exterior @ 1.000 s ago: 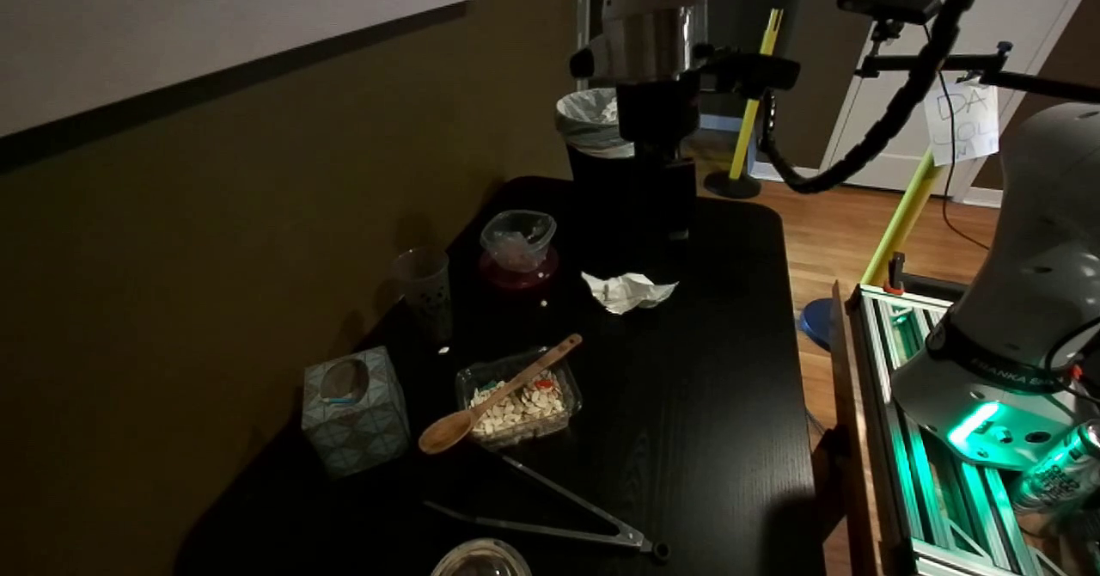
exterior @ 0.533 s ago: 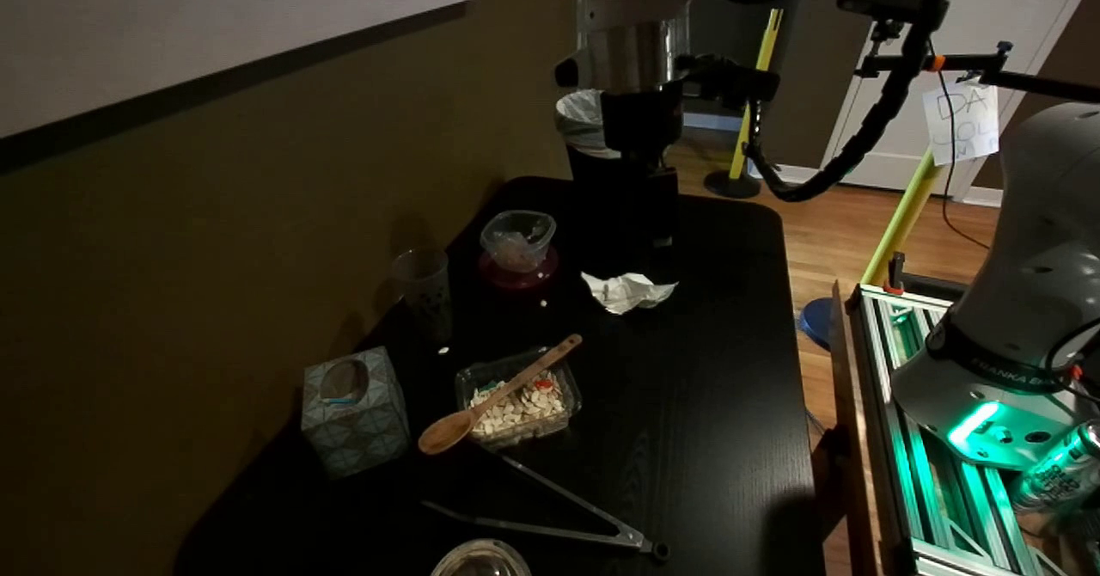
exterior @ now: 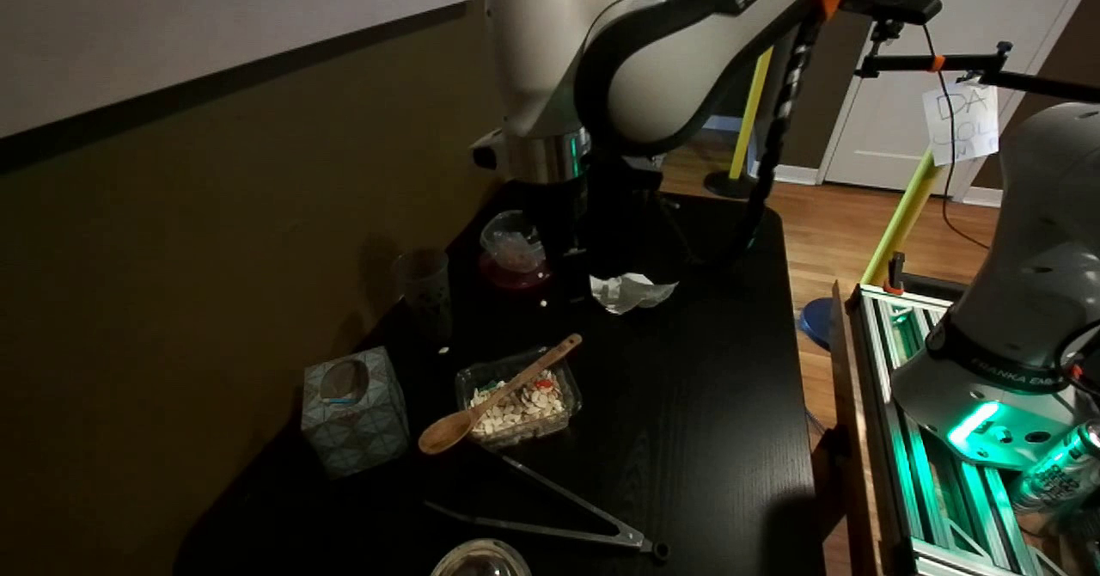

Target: Remove the cooking stick from on top of the lunchbox, put it on the table, remove the blue pencil from inside the box and put it on the table

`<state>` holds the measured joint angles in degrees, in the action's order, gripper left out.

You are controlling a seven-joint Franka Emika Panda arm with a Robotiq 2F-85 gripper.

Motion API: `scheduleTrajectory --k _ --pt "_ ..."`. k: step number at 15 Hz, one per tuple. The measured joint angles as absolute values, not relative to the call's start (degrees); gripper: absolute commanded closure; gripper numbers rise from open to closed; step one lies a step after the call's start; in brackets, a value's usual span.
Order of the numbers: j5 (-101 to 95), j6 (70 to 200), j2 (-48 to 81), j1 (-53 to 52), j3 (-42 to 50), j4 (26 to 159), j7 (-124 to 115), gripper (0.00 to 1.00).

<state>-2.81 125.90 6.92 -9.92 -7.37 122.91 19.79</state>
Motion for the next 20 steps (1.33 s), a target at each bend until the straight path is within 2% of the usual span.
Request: scheduleTrajectory --k 5,10,14,15,16,18,20 --pt "-2.1 124.2 20.7 -9.2 -9.3 114.2 29.3 0.00" --pt "-2.6 123.8 23.0 -8.8 -9.7 111.6 30.7 0.00" --pt "-5.4 128.7 27.1 -8.8 -9.8 111.3 30.9 0.00" --pt "-5.7 130.3 28.7 -8.8 -9.9 111.2 31.1 0.03" --pt "-6.2 132.0 30.2 -8.8 -10.0 111.1 31.3 0.12" --pt "-7.6 135.1 32.9 -8.9 -10.2 110.6 31.4 0.20" --pt "-9.2 137.4 35.3 -9.0 -10.2 109.5 31.5 0.24"
